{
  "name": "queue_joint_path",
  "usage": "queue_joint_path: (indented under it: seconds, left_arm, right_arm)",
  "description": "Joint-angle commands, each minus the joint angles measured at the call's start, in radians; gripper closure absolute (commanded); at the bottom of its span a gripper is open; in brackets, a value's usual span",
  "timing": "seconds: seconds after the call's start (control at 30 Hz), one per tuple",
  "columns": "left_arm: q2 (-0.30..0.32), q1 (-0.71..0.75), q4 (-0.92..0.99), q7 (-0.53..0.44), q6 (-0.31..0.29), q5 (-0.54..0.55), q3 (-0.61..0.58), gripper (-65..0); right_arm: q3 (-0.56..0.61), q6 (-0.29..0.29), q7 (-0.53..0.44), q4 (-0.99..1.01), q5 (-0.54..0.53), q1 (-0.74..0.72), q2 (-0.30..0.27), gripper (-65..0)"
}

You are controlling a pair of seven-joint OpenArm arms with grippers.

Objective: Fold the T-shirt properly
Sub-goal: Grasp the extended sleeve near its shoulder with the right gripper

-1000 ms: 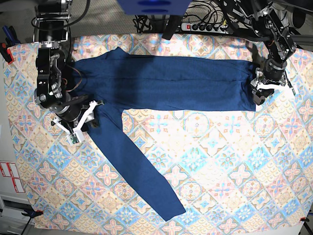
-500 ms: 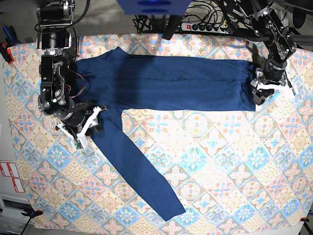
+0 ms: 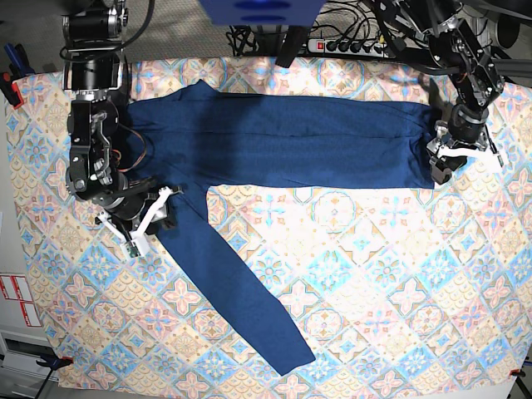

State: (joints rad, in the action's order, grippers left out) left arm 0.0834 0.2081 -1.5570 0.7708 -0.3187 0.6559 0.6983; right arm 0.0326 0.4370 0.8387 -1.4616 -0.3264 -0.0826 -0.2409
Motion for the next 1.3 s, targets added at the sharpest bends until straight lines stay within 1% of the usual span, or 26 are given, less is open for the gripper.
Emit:
queue_joint_path:
  seconds: [0.0, 0.47, 0.5, 0.6, 0.63, 0.7, 0.83, 0.9, 1.07, 1.2, 1.27]
  left_arm:
    - [0.013, -0.006, -0.020, -0.018, -0.007, 0.015, 0.005, -35.5]
    - [0.014, -0.016, -0.020, -0.018, -0.006, 0.017, 0.007, -36.0]
    - [0.014, -0.023, -0.020, -0.018, -0.006, 0.017, 0.007, -37.0]
    - [0.014, -0.031, -0.020, -0.017, -0.004, 0.015, 0.007, -43.0]
    - [0.014, -0.032, -0.020, -0.017, -0.004, 0.015, 0.007, -46.1]
    - [0.014, -0.034, -0.020, -0.017, -0.004, 0.015, 0.005, -49.3]
    - [0.014, -0.052, -0.058, -0.017, -0.004, 0.015, 0.005, -49.0]
    - [0.013, -0.057, -0.089, -0.017, -0.004, 0.017, 0.005, -48.9]
    - [0.013, -0.085, -0.127, -0.017, -0.004, 0.029, 0.002, -48.9]
    - [0.011, -0.100, -0.125, -0.017, -0.004, 0.038, -0.004, -48.9]
    - [-0.001, -0.101, -0.124, -0.017, -0.004, 0.031, -0.022, -48.9]
  right_arm:
    - [-0.004, 0.001, -0.022, -0.012, -0.014, -0.021, -0.011, -22.4]
    - [-0.003, 0.001, -0.017, 0.000, -0.014, -0.061, -0.011, -22.4]
    - [-0.003, 0.001, -0.017, 0.008, -0.014, -0.061, -0.011, -22.4]
    - [-0.001, 0.001, -0.017, 0.037, -0.014, -0.084, -0.011, -22.4]
    - [0.010, 0.001, -0.017, 0.049, -0.014, -0.098, -0.011, -22.5]
    - [0.048, 0.001, -0.017, 0.081, -0.014, -0.124, -0.013, -22.6]
    - [0.125, 0.001, -0.022, 0.160, -0.009, -0.193, -0.015, -22.7]
    - [0.165, 0.001, -0.023, 0.209, 0.028, -0.234, -0.015, -22.8]
    - [0.240, 0.001, -0.039, 0.339, 0.187, -0.331, -0.011, -22.8]
    - [0.277, 0.001, -0.135, 0.456, 0.252, -0.368, 0.004, -22.8]
    - [0.281, 0.001, -0.175, 0.526, 0.278, -0.391, 0.008, -22.8]
